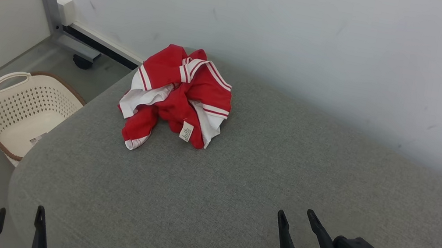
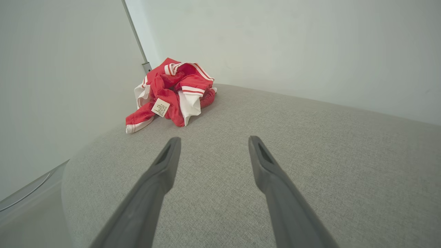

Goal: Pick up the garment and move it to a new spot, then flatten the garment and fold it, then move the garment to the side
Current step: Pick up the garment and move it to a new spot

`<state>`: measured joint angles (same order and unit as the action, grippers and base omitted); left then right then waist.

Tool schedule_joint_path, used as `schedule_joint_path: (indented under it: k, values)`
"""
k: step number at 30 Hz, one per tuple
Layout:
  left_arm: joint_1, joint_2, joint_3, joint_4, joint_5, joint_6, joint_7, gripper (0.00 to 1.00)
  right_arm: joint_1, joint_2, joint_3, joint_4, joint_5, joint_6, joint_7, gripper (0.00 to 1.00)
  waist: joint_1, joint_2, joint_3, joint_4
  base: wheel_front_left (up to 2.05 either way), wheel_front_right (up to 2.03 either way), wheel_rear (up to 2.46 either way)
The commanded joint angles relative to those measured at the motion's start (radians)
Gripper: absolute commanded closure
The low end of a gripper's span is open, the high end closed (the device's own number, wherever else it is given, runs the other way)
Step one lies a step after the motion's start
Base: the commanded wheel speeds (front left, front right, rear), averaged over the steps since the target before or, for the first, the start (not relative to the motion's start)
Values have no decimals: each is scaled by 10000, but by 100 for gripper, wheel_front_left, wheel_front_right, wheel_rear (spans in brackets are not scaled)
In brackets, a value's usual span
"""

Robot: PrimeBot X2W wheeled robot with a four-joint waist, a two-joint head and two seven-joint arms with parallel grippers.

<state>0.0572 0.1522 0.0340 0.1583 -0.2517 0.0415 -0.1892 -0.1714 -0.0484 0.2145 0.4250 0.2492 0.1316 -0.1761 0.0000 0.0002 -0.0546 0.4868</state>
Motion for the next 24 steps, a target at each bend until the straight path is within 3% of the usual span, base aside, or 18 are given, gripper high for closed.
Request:
schedule_joint_path:
  k: [1, 15, 20, 24]
  values:
    - [205, 55, 78, -156, -124, 55, -60, 0, -182, -34, 111, 87, 87, -19, -27, 0, 0, -2, 218, 191, 0, 0, 0]
    - [239, -100, 162, -329, -406, 146, -227, 0, -567, -31, 550, 661, 452, -17, -348, 0, 0, -2, 264, 198, 0, 0, 0]
    - [-506, -166, 15, 119, -799, -123, -61, 0, -394, -32, 469, 641, 520, -17, -401, 0, 0, -2, 286, 206, 0, 0, 0]
    - [-2062, -196, -469, 1159, -1014, -682, 581, 0, -245, -31, 190, 547, 281, -17, -311, 0, 0, -2, 426, 270, 0, 0, 0]
